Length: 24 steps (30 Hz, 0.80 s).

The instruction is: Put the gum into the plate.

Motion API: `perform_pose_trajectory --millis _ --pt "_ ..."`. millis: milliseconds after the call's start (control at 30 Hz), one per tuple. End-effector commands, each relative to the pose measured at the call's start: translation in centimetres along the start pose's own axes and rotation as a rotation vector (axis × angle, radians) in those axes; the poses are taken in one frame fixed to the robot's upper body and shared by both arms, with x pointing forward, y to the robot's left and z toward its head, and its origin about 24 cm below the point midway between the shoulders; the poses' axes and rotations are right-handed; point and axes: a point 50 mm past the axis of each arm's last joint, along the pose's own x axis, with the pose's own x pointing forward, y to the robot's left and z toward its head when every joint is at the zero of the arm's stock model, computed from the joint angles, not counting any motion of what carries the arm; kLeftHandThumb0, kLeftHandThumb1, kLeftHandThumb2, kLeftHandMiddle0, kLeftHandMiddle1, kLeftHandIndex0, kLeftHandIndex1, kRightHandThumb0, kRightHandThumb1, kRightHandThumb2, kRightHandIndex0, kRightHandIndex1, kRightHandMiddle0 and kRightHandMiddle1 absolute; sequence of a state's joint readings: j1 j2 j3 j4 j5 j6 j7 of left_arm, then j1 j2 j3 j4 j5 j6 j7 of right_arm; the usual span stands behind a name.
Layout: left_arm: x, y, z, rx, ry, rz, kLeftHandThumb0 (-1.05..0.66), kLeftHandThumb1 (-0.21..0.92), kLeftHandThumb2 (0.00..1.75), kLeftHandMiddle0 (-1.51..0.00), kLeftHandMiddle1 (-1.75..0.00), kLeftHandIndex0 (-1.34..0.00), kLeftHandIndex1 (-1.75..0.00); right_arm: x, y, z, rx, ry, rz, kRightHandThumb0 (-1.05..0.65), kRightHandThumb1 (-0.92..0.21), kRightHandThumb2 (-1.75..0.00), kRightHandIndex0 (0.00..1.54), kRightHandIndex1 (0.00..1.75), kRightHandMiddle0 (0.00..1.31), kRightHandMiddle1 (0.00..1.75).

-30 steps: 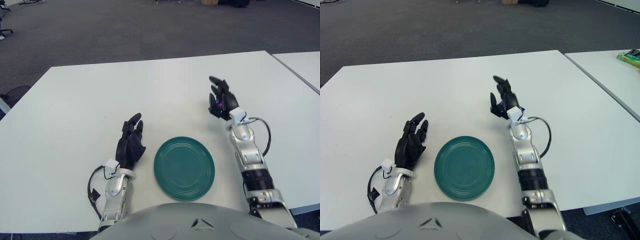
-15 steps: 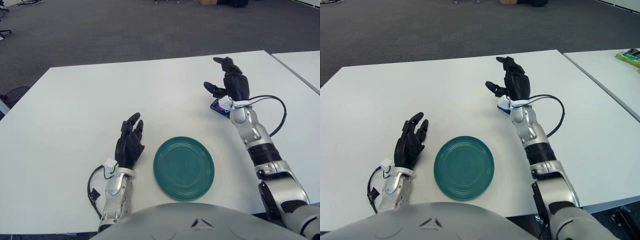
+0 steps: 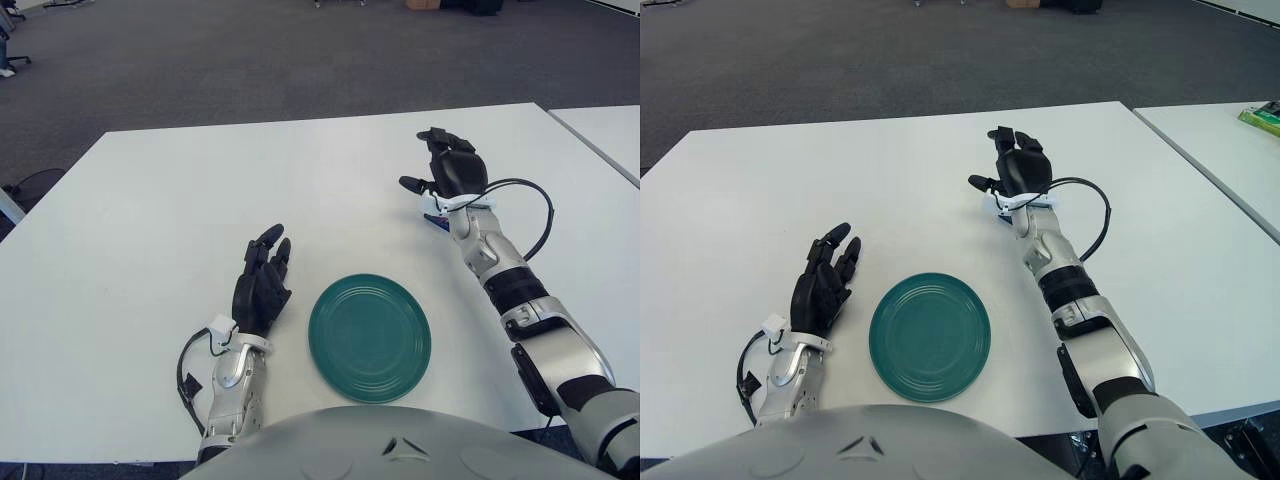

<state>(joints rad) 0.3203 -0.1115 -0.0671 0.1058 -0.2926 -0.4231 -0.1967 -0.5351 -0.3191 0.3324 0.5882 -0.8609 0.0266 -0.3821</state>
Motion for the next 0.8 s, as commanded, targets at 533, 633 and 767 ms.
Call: perform_pose_trajectory --millis 533,633,767 --pt "-0.2 -0.1 -0.7 -0.041 0.047 0.002 -0.98 0.92 0.86 -0.34 -0.01 -0.04 -0.91 -2.0 5.2 -3.3 -0.15 0.168 0.256 -0.78 -0.92 -0.64 0.2 0.0 0.0 0.43" --pt "-0.2 -0.1 -0.7 -0.029 0.049 0.002 -0.98 0.92 0.87 -0.33 -0.01 -0.03 -0.91 -2.3 5.6 -3.7 -0.155 0.192 0.285 -0.79 -0.92 -0.64 0.2 0.0 0.0 0.41" --pt "-0.2 0.0 -0.6 -0.017 0.049 0.003 -0.99 0.92 0.88 -0.33 -0.01 -0.02 -0.91 -2.8 6.1 -4.3 -0.153 0.221 0.314 -0.8 -0.92 -0.64 0.19 0.0 0.0 0.39"
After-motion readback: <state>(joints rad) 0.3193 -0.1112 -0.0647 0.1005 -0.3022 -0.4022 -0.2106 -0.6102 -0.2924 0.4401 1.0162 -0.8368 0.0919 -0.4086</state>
